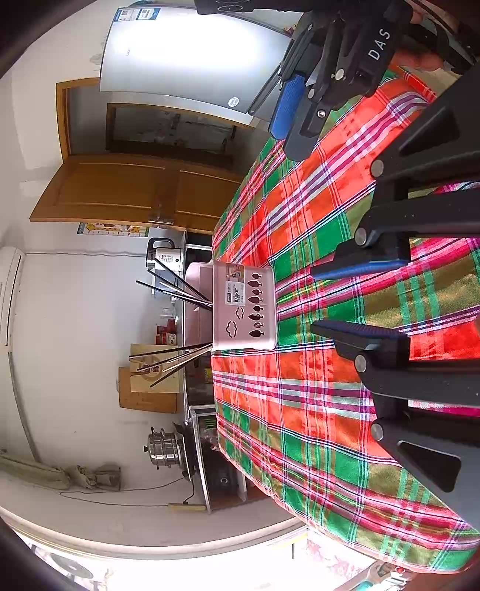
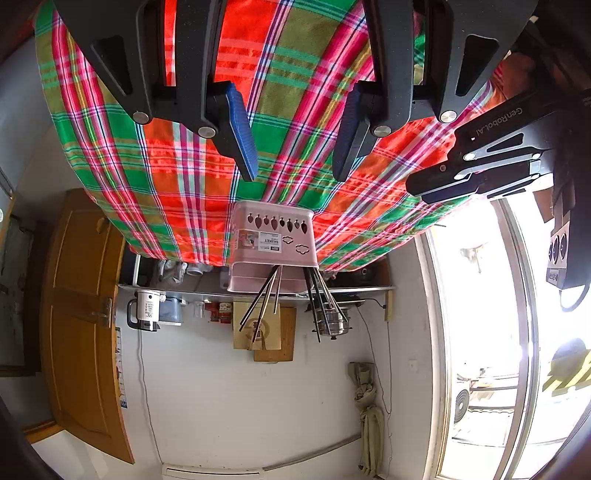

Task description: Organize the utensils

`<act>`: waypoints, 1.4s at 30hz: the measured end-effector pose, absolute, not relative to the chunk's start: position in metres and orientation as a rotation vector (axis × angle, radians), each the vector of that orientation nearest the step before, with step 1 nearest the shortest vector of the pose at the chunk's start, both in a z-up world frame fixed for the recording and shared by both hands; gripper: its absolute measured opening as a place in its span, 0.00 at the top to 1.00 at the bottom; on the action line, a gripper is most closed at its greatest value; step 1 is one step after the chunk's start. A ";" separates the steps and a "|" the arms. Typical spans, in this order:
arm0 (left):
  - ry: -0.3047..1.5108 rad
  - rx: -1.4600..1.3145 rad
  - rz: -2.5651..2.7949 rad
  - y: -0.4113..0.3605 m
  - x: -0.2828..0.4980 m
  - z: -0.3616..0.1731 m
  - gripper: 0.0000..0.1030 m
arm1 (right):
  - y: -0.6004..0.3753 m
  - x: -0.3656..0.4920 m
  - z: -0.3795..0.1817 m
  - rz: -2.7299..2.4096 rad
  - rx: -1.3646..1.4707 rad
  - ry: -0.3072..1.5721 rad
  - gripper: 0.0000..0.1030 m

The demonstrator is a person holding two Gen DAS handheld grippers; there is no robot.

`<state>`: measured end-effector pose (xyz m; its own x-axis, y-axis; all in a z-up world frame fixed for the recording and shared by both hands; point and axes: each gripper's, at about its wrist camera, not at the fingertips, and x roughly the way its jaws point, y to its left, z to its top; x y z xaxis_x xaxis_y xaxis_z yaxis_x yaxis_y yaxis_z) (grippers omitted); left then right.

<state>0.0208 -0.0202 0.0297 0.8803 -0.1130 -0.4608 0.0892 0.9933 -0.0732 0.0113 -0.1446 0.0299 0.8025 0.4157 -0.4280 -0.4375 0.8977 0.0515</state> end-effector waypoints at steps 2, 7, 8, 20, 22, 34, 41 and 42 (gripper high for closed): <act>0.484 -0.051 -0.104 -0.020 0.021 0.029 0.79 | -0.145 0.011 0.030 0.457 -0.050 0.447 0.58; 0.487 -0.048 -0.101 -0.021 0.021 0.028 0.79 | -0.145 0.012 0.030 0.458 -0.050 0.449 0.58; 0.487 -0.048 -0.102 -0.021 0.021 0.028 0.79 | -0.145 0.012 0.030 0.457 -0.050 0.451 0.58; 0.486 -0.049 -0.094 -0.022 0.020 0.027 0.79 | -0.145 0.012 0.030 0.455 -0.049 0.451 0.58; 0.485 -0.052 -0.097 -0.022 0.019 0.027 0.79 | -0.145 0.012 0.031 0.453 -0.050 0.449 0.58; 0.483 -0.056 -0.095 -0.023 0.018 0.026 0.79 | -0.145 0.013 0.032 0.450 -0.052 0.452 0.58; 0.476 -0.067 -0.090 -0.021 0.018 0.026 0.79 | -0.145 0.013 0.031 0.450 -0.053 0.451 0.58; 0.478 -0.069 -0.089 -0.021 0.018 0.026 0.79 | -0.145 0.013 0.031 0.450 -0.053 0.452 0.58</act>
<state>0.0181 -0.0207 0.0259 0.8842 -0.1018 -0.4559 0.0697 0.9938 -0.0868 0.0126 -0.1451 0.0312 0.8035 0.4086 -0.4329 -0.4317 0.9007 0.0490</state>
